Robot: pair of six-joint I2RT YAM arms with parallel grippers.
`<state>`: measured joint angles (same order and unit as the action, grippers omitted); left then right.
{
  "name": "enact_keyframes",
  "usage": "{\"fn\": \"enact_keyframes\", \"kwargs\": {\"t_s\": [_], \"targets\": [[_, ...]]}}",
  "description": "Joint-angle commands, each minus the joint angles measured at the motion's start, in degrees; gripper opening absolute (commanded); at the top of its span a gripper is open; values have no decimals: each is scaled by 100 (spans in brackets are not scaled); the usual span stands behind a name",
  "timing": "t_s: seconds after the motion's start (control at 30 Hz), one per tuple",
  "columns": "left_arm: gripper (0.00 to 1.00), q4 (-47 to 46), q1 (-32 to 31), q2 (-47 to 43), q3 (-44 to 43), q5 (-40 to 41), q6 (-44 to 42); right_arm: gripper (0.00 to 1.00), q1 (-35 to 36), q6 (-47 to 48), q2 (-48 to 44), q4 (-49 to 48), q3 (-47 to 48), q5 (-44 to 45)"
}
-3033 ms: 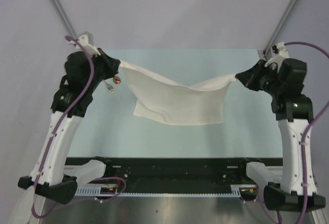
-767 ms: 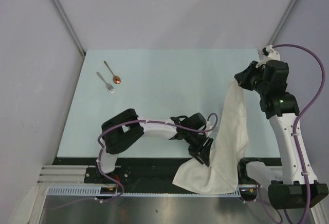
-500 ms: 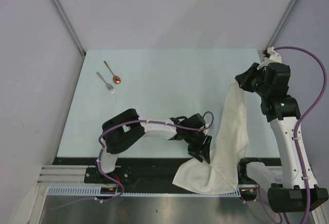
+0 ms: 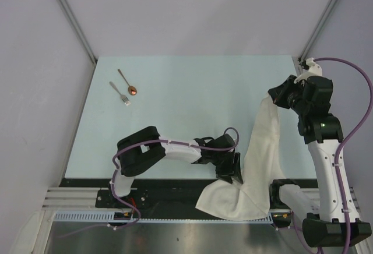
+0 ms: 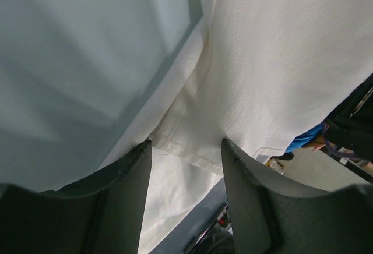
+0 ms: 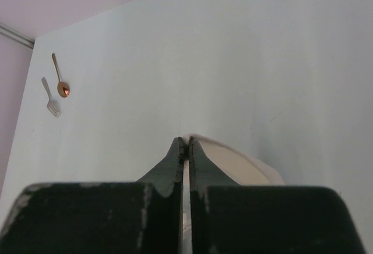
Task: Fold the napkin into a case and place the utensils inside
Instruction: Pick up the crumpled napkin from the corner of the board, then flatten out the crumpled napkin at the center of the board.
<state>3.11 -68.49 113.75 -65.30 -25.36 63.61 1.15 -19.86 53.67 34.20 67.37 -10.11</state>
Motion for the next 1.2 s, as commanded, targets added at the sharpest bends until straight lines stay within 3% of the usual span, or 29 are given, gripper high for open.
{"fn": "enact_keyframes", "kwargs": {"t_s": [0.0,0.23,0.37,0.6,0.9,1.03,1.17], "targets": [[52,-494,-103,59,-36,295,458,0,-18,17,-137,-71,-31,-123],[22,-347,-121,-221,122,681,345,0,-27,34,-181,-71,-93,-176],[1,171,-51,-415,70,1076,-198,0,-44,35,-164,-97,-75,-158],[0,1182,90,-1258,-18,2429,-1508,0,-71,26,-58,-185,-49,-167],[0,2219,1714,-2559,-263,4036,-3917,0,-219,-79,275,-571,-93,-211],[0,2149,2662,-2569,-632,4750,-5039,0,-238,-202,599,-809,-75,-272],[0,2613,3464,-1640,-1676,4558,-5526,0,-255,-378,1022,-906,47,-71]]}}
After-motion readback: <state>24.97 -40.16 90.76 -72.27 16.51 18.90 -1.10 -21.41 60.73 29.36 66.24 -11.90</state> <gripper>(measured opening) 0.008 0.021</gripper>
